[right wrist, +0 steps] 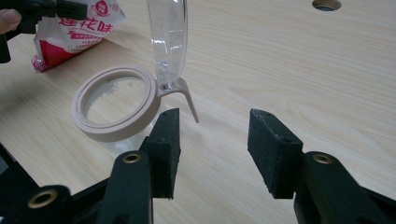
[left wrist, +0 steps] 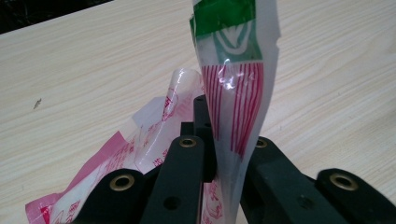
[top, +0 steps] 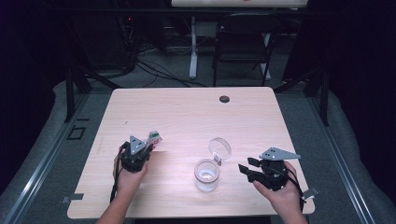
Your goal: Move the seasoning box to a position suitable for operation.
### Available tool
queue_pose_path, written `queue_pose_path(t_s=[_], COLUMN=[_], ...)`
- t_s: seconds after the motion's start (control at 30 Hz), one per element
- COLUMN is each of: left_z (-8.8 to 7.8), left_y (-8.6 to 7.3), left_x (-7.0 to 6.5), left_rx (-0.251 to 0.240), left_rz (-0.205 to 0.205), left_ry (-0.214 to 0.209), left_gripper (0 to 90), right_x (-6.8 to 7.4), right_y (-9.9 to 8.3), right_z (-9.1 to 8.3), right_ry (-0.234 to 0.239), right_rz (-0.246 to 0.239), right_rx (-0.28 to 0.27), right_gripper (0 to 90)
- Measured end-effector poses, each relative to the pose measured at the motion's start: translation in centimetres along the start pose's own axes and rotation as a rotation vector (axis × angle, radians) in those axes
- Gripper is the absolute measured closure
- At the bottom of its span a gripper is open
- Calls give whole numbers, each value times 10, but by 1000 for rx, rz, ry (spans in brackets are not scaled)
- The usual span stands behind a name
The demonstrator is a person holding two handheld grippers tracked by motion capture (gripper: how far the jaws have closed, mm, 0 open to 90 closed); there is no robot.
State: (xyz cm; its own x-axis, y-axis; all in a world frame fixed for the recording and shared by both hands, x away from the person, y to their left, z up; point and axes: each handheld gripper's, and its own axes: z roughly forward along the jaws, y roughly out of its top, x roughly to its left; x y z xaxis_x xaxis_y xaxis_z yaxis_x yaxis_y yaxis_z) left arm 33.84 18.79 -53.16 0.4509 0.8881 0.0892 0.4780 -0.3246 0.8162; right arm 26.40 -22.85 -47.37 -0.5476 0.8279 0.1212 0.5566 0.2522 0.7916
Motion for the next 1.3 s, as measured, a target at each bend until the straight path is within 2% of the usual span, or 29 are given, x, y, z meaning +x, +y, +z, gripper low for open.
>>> queue_pose_path(t_s=[0.67, 0.93, 1.3], left_z=[-16, -25, -36], left_y=[0, 1, 0], left_x=[11, 14, 22], left_rx=[-22, -28, -49], left_rz=[-36, -39, -66], left_ry=[-1, 20, 30], left_gripper=[896, 895, 895], right_x=[-2, -1, -1], right_y=[0, 1, 2], right_z=[5, 8, 10], right_ry=[7, 10, 16], right_rz=[-2, -4, -10], right_rx=[7, 9, 15], right_gripper=[536, 534, 532])
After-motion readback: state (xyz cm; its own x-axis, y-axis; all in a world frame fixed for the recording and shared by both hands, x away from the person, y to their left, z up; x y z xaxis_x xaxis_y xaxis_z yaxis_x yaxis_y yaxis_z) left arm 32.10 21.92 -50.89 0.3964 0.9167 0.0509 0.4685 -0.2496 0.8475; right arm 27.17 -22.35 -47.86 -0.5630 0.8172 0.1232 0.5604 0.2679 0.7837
